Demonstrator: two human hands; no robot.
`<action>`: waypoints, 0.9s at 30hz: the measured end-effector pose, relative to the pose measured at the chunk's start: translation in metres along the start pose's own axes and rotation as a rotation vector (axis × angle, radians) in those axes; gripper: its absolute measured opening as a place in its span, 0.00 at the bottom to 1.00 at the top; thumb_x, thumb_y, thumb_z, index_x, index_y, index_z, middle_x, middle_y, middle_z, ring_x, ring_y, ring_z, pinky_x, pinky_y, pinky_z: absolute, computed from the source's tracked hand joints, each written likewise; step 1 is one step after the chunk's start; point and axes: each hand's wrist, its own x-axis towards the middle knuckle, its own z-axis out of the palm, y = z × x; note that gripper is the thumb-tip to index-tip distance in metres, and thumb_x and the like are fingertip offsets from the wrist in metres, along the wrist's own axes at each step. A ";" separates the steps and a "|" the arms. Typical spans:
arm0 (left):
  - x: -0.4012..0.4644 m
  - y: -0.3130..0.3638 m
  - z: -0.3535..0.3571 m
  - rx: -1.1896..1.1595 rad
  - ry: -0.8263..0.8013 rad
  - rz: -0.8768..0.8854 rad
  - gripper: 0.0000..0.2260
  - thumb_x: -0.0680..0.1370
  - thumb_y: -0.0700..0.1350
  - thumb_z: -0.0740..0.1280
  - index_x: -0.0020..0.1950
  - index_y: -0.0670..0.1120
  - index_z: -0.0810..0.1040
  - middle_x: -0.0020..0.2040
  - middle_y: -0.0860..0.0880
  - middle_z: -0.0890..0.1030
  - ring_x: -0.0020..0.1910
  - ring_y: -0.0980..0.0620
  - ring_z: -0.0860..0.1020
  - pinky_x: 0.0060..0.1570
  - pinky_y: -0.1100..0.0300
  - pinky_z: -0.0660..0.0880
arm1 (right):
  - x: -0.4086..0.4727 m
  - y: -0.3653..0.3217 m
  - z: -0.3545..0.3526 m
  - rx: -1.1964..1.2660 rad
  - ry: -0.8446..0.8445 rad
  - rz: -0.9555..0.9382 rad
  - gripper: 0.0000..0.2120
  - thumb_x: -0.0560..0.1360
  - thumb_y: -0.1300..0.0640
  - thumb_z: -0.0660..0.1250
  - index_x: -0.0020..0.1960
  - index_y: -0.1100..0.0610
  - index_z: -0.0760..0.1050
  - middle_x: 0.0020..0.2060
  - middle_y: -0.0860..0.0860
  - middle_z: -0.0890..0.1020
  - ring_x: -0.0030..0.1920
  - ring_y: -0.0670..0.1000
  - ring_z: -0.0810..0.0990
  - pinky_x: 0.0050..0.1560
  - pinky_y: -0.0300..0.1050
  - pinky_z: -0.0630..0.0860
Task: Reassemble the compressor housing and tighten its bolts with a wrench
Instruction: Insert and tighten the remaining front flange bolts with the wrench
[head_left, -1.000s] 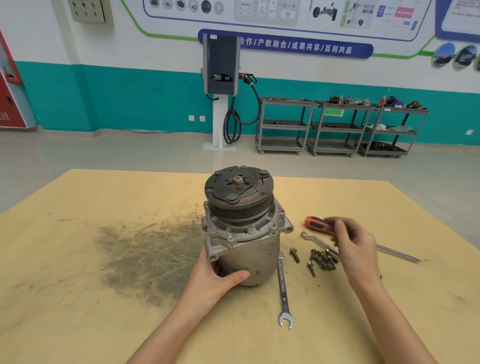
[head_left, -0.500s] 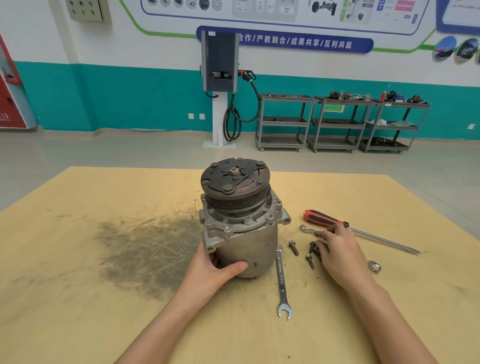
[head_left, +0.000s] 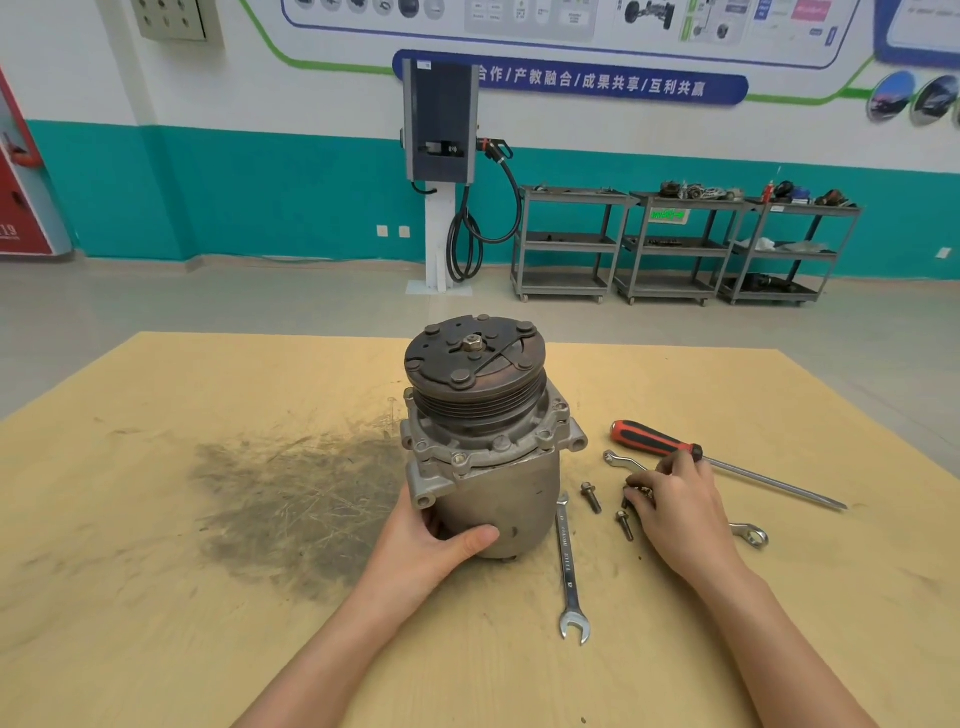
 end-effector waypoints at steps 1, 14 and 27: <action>0.000 0.000 0.000 0.000 0.002 -0.001 0.45 0.57 0.66 0.83 0.70 0.55 0.72 0.65 0.60 0.80 0.67 0.59 0.76 0.69 0.55 0.71 | 0.001 -0.001 0.001 0.004 0.002 0.005 0.11 0.79 0.52 0.65 0.58 0.54 0.81 0.52 0.53 0.70 0.56 0.55 0.67 0.55 0.48 0.68; -0.001 0.002 0.002 -0.035 -0.010 0.006 0.46 0.56 0.67 0.82 0.70 0.55 0.71 0.65 0.62 0.80 0.67 0.61 0.76 0.66 0.60 0.71 | -0.003 -0.034 -0.036 0.789 0.371 -0.012 0.06 0.78 0.62 0.67 0.43 0.53 0.76 0.37 0.43 0.82 0.44 0.51 0.82 0.45 0.39 0.75; -0.001 0.001 0.001 -0.052 -0.010 -0.006 0.47 0.55 0.67 0.83 0.70 0.54 0.72 0.64 0.62 0.80 0.66 0.60 0.76 0.66 0.61 0.72 | -0.005 -0.089 -0.083 0.984 0.251 -0.288 0.06 0.74 0.58 0.71 0.44 0.47 0.79 0.39 0.43 0.83 0.44 0.43 0.80 0.46 0.35 0.73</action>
